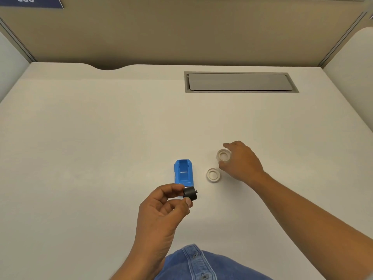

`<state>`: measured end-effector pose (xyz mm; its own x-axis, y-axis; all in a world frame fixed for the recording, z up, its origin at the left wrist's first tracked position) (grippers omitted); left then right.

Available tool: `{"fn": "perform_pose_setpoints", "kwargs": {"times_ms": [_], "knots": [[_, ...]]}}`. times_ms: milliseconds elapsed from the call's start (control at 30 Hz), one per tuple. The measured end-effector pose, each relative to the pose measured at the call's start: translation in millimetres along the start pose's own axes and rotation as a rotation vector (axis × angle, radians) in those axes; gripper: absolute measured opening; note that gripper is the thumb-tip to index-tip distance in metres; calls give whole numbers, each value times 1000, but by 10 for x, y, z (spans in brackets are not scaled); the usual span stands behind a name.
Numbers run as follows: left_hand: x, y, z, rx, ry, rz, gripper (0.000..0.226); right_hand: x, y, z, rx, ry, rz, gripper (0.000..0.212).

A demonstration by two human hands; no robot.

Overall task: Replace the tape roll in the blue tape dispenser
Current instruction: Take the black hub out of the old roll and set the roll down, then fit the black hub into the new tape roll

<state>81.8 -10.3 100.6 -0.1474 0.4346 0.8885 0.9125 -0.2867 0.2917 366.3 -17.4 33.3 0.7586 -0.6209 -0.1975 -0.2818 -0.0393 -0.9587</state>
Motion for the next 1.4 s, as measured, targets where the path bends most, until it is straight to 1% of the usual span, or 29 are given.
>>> {"fn": "perform_pose_setpoints", "kwargs": {"times_ms": [133,400,533,633,767,867,967,1100,1200,1400], "knots": [[-8,-6,-26,3,-4,-11,32,23,44,19,-14,21,3,61],[-5,-32,-53,6,11,-25,30,48,71,4,19,12,16,50],[19,-41,-48,0,27,-26,31,75,-1,-38,52,14,61,56],[56,-67,-41,1,45,-41,31,43,-151,-150,89,25,218,54],[118,-98,-28,-11,64,-56,27,-134,-407,-533,128,-40,502,40],[170,-112,-42,-20,69,-67,26,-327,-530,-937,73,-105,703,33],[197,-101,-61,-34,77,-58,28,-492,-603,-1273,4,-171,838,31],[227,-43,-98,-58,72,-53,31,-675,-633,-1513,-49,-244,941,43],[239,-6,-113,-72,64,-45,32,-778,-665,-1581,-52,-279,990,43],[252,-18,-112,-69,64,-55,28,-864,-705,-1601,-49,-307,981,43]]}}
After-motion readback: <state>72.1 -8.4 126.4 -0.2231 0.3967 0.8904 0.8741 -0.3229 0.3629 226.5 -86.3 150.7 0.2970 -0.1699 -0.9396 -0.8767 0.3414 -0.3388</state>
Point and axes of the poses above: each hand's wrist, its own z-axis towards the middle knuckle, its own y-axis out of the palm, x = y × z, the point moved 8 cm from there along z, towards the middle knuckle, and after that the axes turned 12 degrees about -z, right-handed, at the moved point
